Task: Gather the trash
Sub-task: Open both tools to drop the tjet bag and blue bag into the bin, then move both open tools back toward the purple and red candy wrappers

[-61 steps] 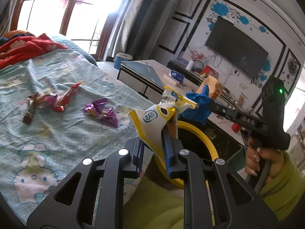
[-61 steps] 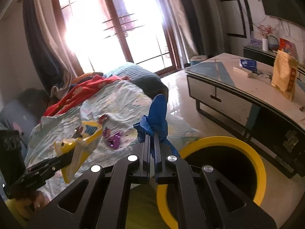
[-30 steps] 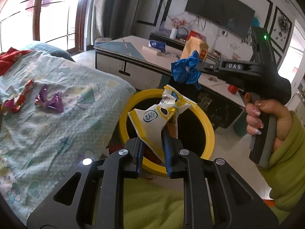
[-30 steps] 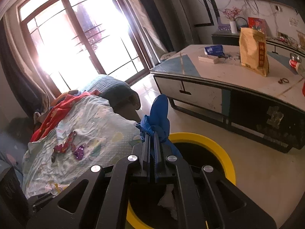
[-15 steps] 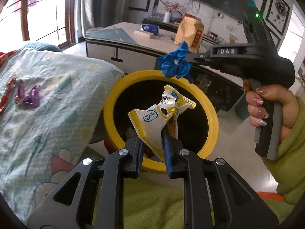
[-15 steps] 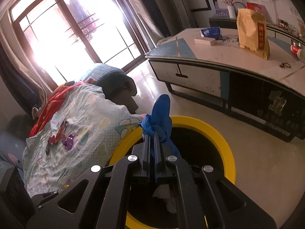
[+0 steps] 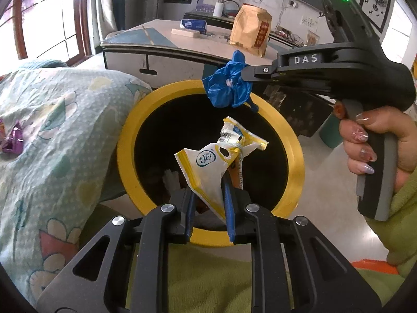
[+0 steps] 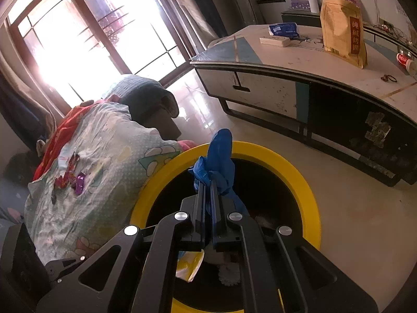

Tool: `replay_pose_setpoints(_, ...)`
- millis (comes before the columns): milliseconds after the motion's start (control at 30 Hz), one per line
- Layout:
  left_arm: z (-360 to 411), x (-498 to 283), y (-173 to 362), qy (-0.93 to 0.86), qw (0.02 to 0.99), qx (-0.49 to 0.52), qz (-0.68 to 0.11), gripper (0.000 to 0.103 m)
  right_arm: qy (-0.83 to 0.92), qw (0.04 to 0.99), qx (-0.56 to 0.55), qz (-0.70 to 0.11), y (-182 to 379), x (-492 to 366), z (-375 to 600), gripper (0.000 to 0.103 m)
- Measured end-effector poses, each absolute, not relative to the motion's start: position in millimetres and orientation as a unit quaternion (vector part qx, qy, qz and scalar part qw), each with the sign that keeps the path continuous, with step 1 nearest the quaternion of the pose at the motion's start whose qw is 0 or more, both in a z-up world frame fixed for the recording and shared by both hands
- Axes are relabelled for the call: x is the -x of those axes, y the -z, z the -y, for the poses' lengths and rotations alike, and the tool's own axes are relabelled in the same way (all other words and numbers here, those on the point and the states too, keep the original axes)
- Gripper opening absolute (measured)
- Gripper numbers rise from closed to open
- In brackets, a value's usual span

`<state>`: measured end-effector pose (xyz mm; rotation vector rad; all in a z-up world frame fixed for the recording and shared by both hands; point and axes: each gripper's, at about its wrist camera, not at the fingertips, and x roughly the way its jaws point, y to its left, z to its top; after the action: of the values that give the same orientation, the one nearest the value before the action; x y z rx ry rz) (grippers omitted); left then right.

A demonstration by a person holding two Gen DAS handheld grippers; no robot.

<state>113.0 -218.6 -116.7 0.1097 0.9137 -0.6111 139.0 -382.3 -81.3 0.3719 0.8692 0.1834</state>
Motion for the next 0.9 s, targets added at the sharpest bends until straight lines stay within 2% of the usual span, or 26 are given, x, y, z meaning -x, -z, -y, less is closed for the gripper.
replay_pose_setpoints(67,220,-113,117,0.290,0.852,-0.053,-0.432,0.013,-0.087,0.885,-0.180,-0.419,82,-140,383,0.004)
replay_pose_setpoints(133,219,-111,116,0.290,0.855,-0.053,-0.427,0.020,-0.088,0.884,-0.182,-0.421,83,-140,384,0.004)
replay_pose_setpoints(200,217,-109,112,0.290,0.860,-0.049,-0.417,0.048,-0.088,0.883,-0.185,-0.422,84,-141,385,0.005)
replay_pose_setpoints(267,212,-107,108,0.284,0.866,-0.042,-0.409,0.054,-0.086,0.883,-0.189,-0.421,84,-141,387,0.015)
replay_pose_setpoints(333,207,-107,105,0.277,0.872,-0.033,-0.402,0.061,-0.086,0.884,-0.190,-0.417,83,-140,388,0.031)
replay_pose_setpoints(367,203,-105,102,0.274,0.876,-0.025,-0.396,0.069,-0.084,0.885,-0.190,-0.416,82,-139,388,0.032)
replay_pose_setpoints(433,197,-103,97,0.272,0.883,-0.011,-0.383,0.078,-0.083,0.886,-0.191,-0.414,80,-139,388,0.036)
replay_pose_setpoints(500,190,-101,91,0.267,0.890,0.002,-0.370,0.091,-0.081,0.888,-0.188,-0.411,77,-137,388,0.037)
replay_pose_setpoints(600,176,-99,80,0.252,0.903,0.029,-0.348,0.092,-0.075,0.894,-0.184,-0.401,71,-134,386,0.049)
replay_pose_setpoints(800,148,-95,65,0.208,0.922,0.059,-0.322,0.092,-0.075,0.906,-0.173,-0.379,57,-128,382,0.059)
replay_pose_setpoints(900,135,-95,59,0.192,0.928,0.067,-0.313,0.092,-0.077,0.911,-0.166,-0.370,51,-125,377,0.061)
